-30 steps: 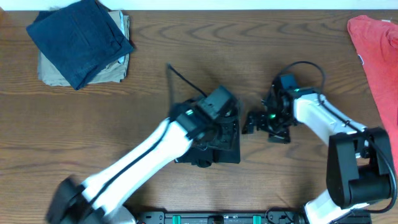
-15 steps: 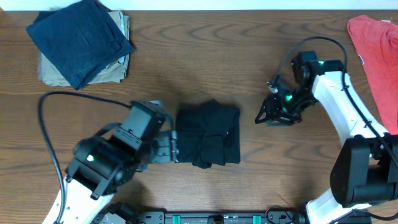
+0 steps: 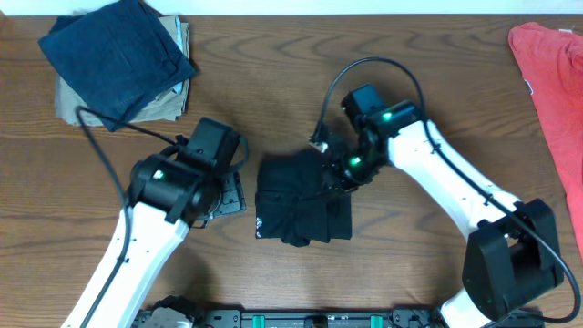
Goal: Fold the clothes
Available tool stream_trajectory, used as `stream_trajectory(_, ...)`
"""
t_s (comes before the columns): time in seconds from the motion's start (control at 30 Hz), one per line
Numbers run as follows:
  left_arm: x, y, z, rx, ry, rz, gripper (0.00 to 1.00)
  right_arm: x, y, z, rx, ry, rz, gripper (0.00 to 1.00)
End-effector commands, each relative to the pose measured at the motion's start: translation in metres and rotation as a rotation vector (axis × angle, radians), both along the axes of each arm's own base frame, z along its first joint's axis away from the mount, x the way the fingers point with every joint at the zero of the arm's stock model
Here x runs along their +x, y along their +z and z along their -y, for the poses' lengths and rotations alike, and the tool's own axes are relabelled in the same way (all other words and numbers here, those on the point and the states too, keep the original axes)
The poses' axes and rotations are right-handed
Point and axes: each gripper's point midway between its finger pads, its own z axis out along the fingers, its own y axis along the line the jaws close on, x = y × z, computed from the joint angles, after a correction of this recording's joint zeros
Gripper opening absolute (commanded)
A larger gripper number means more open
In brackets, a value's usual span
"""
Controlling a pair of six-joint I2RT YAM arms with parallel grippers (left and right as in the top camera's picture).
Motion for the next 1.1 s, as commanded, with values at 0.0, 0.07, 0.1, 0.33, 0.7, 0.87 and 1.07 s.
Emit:
stream_trajectory(0.0, 0.0, -0.009, -0.003, 0.024, 0.01, -0.037, 0.7, -0.006, -0.001, -0.007, 0.016, 0.007, -0.025, 0.03)
stream_trajectory(0.07, 0.0, -0.011, -0.002, 0.028, 0.01, -0.046, 0.7, -0.01, -0.01, -0.006, 0.0, 0.008, -0.052, 0.04)
stream_trajectory(0.1, 0.001, -0.012, -0.002, 0.027, 0.01, -0.05, 0.71, -0.012, -0.015, -0.005, -0.008, 0.008, -0.068, 0.04)
stream_trajectory(0.33, 0.001, -0.012, -0.002, 0.028, 0.009, -0.052, 0.7, -0.03, -0.074, 0.011, -0.071, -0.002, -0.179, 0.01)
stream_trajectory(0.7, 0.001, -0.012, -0.001, 0.03, -0.009, -0.05, 0.71, -0.025, -0.111, 0.107, -0.484, -0.193, -0.296, 0.01)
stream_trajectory(0.87, 0.005, -0.012, 0.0, 0.024, -0.009, -0.036, 0.71, -0.013, -0.093, 0.13, -0.521, -0.255, -0.317, 0.01)
stream_trajectory(1.07, 0.006, -0.012, 0.001, 0.022, -0.009, -0.032, 0.71, 0.012, -0.038, 0.094, -0.228, -0.237, -0.203, 0.01)
